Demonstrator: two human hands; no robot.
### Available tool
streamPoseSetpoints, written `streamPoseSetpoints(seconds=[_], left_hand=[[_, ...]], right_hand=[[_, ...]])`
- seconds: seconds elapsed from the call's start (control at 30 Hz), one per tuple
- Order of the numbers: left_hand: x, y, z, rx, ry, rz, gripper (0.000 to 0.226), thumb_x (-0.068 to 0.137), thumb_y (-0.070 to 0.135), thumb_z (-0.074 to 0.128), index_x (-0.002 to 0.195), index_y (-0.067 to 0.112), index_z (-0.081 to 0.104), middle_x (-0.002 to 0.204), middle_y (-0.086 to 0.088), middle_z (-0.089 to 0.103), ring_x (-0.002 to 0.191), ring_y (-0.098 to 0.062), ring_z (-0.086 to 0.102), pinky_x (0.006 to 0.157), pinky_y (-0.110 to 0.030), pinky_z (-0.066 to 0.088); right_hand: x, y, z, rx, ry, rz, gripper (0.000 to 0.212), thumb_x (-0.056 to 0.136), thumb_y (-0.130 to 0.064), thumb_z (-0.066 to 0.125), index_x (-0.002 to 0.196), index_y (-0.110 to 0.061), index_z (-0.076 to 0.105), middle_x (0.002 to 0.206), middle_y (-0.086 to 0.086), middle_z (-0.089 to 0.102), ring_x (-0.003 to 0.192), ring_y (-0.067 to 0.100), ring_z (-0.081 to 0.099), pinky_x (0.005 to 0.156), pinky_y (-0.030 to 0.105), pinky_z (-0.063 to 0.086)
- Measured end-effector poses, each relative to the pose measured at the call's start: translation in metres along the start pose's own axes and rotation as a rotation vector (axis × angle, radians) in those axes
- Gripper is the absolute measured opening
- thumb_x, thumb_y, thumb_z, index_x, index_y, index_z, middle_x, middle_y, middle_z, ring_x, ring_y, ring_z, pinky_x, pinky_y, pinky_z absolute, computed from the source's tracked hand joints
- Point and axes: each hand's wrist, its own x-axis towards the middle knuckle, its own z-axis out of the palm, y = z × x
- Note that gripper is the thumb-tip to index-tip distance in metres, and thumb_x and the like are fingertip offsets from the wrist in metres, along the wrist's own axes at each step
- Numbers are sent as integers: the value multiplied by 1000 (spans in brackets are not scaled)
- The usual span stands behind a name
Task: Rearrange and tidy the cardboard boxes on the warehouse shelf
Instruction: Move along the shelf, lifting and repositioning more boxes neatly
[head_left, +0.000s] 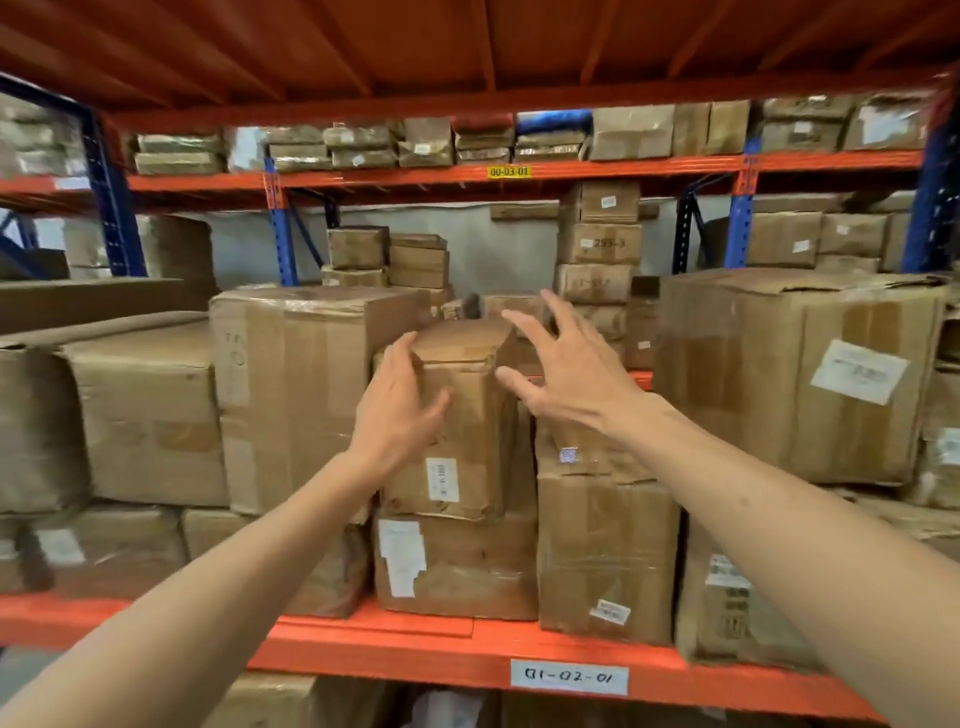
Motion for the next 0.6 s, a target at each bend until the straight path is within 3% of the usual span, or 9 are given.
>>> streamPoseSetpoints(seconds=[0.1,0.17,0.23,0.3,0.4,0.47,0.53,0.6], left_hand=[[-26,-40,-4,76,29,-176,54,89,40,70,129,15,44,115,-9,67,105,-32,64,82,-41,50],[-43,-58,2,79,-61,-344,52,89,48,68,120,16,44,112,-10,69,104,-35,65,78,-40,47],[-56,-70,13,71,-216,-493,69,89,54,67,132,7,38,124,-17,66,115,-39,63,88,-43,49],[-66,-72,25,-45,-327,-577,92,90,55,68,148,0,21,137,-22,58,125,-40,57,95,-40,47],[-73,-66,45,-287,-378,-647,120,87,57,70,158,9,-13,150,-16,48,134,-33,50,92,-30,39],[-73,-62,57,-403,-374,-667,131,83,60,73,156,19,-26,154,-13,44,137,-30,47,100,-33,38],[-70,-60,67,-507,-322,-669,134,79,58,78,156,24,-25,156,-11,42,138,-29,46,111,-40,39],[-65,-62,71,-621,-236,-661,129,75,51,85,160,24,-9,153,-6,46,136,-25,49,114,-43,40]], right_hand=[[37,-36,25,-68,-126,-91,74,94,-62,51,159,-40,23,170,12,6,155,38,1,121,63,8],[60,-52,33,-133,-207,-128,75,94,-64,51,160,-42,22,170,10,7,155,39,-1,119,69,6],[79,-60,39,-179,-317,-119,77,93,-70,48,160,-47,18,171,10,8,154,41,2,116,73,7],[88,-62,46,-196,-407,-97,75,93,-75,41,159,-51,14,170,10,14,152,42,14,115,70,16],[82,-52,55,-211,-359,-103,69,96,-74,33,158,-52,14,163,8,32,146,38,31,110,61,29],[74,-42,56,-190,-302,-98,65,97,-72,31,157,-53,14,160,7,36,143,36,35,107,59,33],[68,-32,54,-163,-266,-77,63,98,-70,30,157,-54,14,159,7,38,141,36,38,105,58,35],[63,-20,48,-148,-254,-51,62,99,-70,29,157,-54,12,158,9,40,139,37,41,104,57,36]])
